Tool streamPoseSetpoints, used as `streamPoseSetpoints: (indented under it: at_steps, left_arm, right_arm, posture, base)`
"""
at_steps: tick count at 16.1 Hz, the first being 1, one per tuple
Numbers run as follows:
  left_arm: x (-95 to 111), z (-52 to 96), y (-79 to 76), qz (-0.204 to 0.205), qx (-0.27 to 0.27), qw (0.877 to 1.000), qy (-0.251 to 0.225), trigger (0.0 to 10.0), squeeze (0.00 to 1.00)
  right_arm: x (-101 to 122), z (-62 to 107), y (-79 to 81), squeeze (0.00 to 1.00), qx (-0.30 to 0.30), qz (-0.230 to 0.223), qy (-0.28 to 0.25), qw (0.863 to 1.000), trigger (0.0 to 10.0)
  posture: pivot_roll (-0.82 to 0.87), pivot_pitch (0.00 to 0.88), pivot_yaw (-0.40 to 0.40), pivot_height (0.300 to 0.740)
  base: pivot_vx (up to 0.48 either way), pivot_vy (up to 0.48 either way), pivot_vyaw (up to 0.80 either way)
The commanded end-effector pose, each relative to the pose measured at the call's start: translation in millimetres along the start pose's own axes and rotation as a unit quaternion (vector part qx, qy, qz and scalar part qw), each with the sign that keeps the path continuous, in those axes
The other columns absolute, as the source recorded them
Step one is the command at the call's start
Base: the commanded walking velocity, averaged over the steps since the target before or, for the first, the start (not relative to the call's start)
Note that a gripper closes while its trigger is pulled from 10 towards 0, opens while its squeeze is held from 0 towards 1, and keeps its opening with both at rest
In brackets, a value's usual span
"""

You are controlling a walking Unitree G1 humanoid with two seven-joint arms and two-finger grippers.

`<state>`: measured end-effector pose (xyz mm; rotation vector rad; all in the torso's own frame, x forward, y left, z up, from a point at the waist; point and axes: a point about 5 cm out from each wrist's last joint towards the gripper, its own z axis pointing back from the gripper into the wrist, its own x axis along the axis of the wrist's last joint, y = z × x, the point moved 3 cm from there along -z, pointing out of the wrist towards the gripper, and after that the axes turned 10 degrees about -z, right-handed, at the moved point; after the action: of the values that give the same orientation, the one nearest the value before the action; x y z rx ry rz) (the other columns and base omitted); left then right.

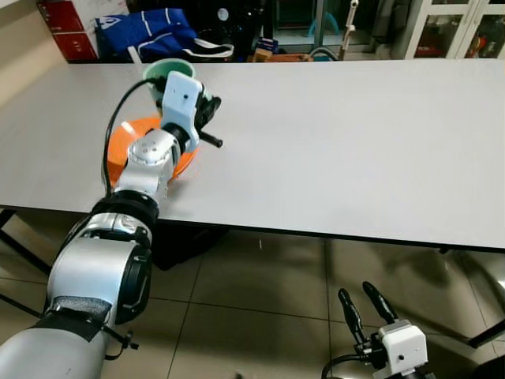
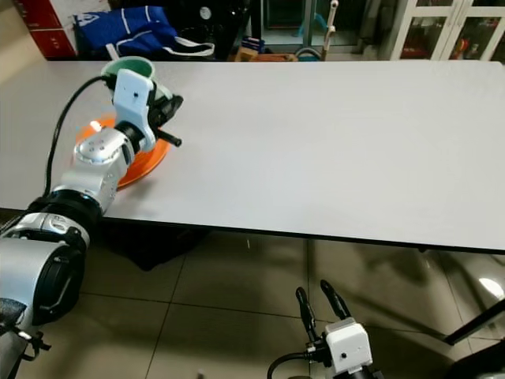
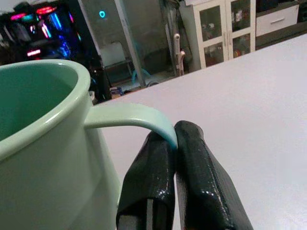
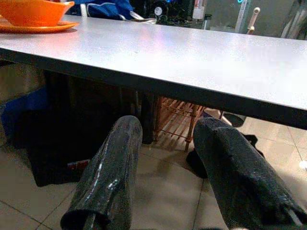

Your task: Setting the table

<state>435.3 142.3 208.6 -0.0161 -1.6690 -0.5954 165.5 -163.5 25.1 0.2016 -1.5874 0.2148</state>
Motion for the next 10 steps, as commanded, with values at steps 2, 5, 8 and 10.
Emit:
streamPoseSetpoints:
  at_steps: [2, 5, 8, 10]
  left_arm:
    - [1, 0.2, 3.7, 0.003, 0.012, 1.000, -0.004, 0.0, 0.00]
    - [-4, 0.3, 0.4, 0.004, 0.015, 1.000, 0.005, 0.0, 0.00]
    - [0, -3.0, -3.0, -0.001, 0.011, 1.000, 0.003, 0.0, 0.00]
    - [4, -7.0, -11.8, -0.010, -0.009, 1.000, 0.003, 0.0, 0.00]
  right_arm:
    - [3, -2.9, 3.4, 0.00, 0.006, -0.004, -0.006, 1.000, 10.0]
    - [3, -7.1, 5.6, 0.00, 0.011, -0.004, -0.005, 1.000, 10.0]
    - [3, -10.0, 7.7, 0.00, 0.012, -0.005, -0.006, 1.000, 10.0]
    - [3, -10.4, 8.5, 0.00, 0.010, -0.007, -0.006, 1.000, 10.0]
  posture:
    - [-0.32, 0.015, 0.124, 0.740]
    - [-0.32, 0.017, 0.124, 0.740]
    - [-0.32, 0.017, 0.130, 0.740]
    - [-0.32, 0.017, 0.136, 0.740]
  base:
    - [0.000, 0.000, 0.00]
    - [0.275, 0.086, 0.00]
    - [0.451, 0.000, 0.00]
    - [0.480, 0.000, 0.00]
